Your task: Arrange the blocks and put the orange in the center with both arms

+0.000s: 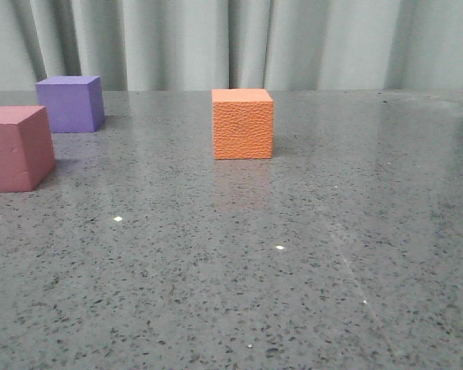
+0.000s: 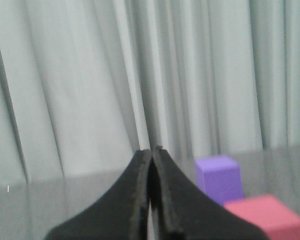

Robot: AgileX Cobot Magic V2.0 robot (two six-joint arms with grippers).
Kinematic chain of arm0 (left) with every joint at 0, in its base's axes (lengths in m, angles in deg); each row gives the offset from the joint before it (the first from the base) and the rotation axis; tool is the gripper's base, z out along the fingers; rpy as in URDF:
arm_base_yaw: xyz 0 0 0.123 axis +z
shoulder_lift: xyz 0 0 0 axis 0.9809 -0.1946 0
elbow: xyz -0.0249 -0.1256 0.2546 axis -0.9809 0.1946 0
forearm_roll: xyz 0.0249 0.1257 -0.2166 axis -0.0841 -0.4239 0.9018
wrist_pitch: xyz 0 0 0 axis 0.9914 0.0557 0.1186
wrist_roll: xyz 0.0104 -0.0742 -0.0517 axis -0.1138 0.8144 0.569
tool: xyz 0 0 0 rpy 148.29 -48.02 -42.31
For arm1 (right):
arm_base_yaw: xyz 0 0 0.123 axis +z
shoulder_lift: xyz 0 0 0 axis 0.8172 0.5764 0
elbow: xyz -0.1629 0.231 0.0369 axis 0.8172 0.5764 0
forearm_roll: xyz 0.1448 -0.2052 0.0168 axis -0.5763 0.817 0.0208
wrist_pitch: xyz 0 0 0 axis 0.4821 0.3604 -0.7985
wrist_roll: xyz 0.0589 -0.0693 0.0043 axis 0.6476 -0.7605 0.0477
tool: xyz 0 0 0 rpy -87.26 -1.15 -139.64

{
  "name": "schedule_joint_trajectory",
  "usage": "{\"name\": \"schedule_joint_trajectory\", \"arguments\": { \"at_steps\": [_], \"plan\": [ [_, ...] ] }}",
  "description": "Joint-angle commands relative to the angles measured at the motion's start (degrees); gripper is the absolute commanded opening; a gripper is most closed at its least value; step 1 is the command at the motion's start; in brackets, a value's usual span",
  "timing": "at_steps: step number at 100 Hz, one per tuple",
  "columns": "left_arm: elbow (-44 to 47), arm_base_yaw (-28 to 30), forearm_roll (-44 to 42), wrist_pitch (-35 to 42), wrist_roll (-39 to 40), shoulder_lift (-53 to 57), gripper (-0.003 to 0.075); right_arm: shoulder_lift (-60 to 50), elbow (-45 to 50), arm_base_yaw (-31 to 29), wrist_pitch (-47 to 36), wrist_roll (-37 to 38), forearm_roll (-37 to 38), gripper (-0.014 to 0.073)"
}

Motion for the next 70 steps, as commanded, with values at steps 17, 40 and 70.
{"name": "schedule_joint_trajectory", "arguments": {
  "at_steps": [17, 40, 70],
  "plan": [
    [-9.69, -0.03, 1.71, -8.06, 0.49, -1.10, -0.0019, -1.13, -0.85, -0.33, -4.91, -0.54, -0.02, -0.0068],
    [-31.72, -0.03, 7.19, -23.92, 0.49, -17.21, -0.0019, -1.13, -0.85, -0.33, -4.91, -0.54, -0.02, -0.0068],
    [-60.36, -0.03, 8.40, -42.35, 0.00, -39.43, -0.0019, -1.13, -0.85, -0.33, -4.91, -0.54, -0.02, -0.0068]
  ]
}}
